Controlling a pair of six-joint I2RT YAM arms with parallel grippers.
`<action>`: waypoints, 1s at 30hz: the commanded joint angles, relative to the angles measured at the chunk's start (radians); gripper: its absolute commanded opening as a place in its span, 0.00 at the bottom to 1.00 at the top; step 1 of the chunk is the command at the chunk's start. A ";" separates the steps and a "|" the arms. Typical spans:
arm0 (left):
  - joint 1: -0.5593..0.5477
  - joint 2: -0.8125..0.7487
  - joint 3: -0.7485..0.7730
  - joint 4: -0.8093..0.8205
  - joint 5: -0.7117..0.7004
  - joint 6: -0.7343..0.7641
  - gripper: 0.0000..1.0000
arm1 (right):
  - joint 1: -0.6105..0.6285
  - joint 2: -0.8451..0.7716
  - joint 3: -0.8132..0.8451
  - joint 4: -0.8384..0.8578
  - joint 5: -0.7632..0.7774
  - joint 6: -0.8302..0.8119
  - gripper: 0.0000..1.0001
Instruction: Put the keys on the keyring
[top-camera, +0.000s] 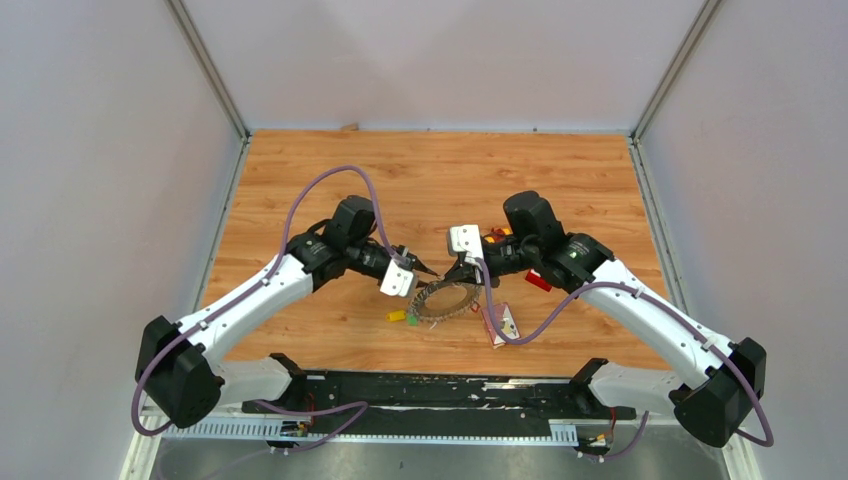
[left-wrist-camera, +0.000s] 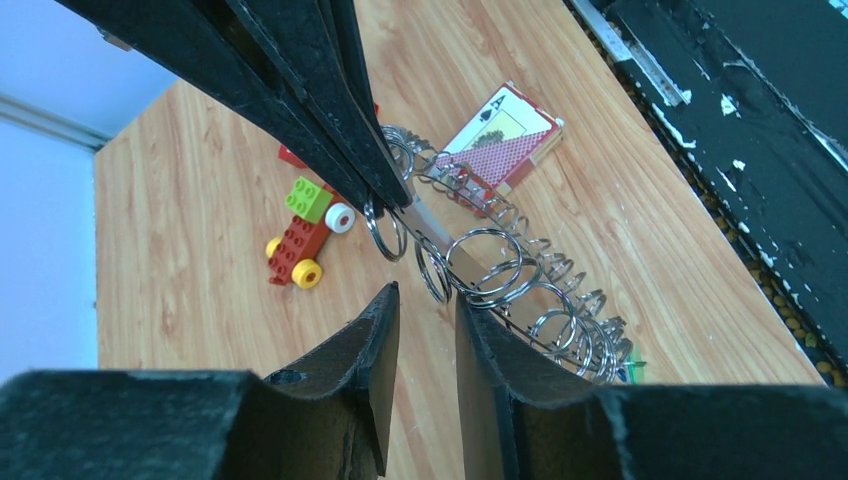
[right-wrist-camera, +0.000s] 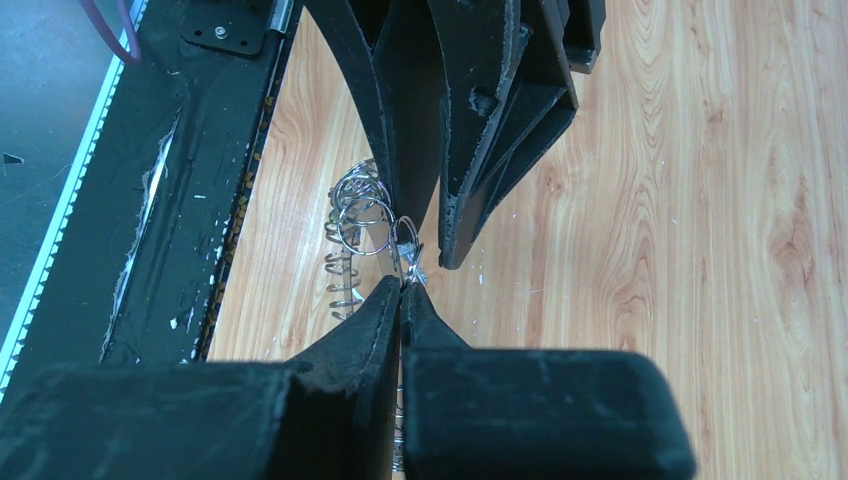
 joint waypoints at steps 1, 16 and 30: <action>-0.005 -0.032 -0.008 0.082 0.055 -0.070 0.33 | 0.000 -0.021 -0.001 0.044 -0.038 -0.013 0.00; -0.006 -0.051 -0.026 0.104 0.038 -0.084 0.14 | -0.001 -0.019 0.000 0.041 -0.035 -0.015 0.00; -0.005 -0.059 -0.002 0.042 0.011 -0.049 0.00 | -0.007 -0.020 -0.011 0.053 -0.014 -0.003 0.00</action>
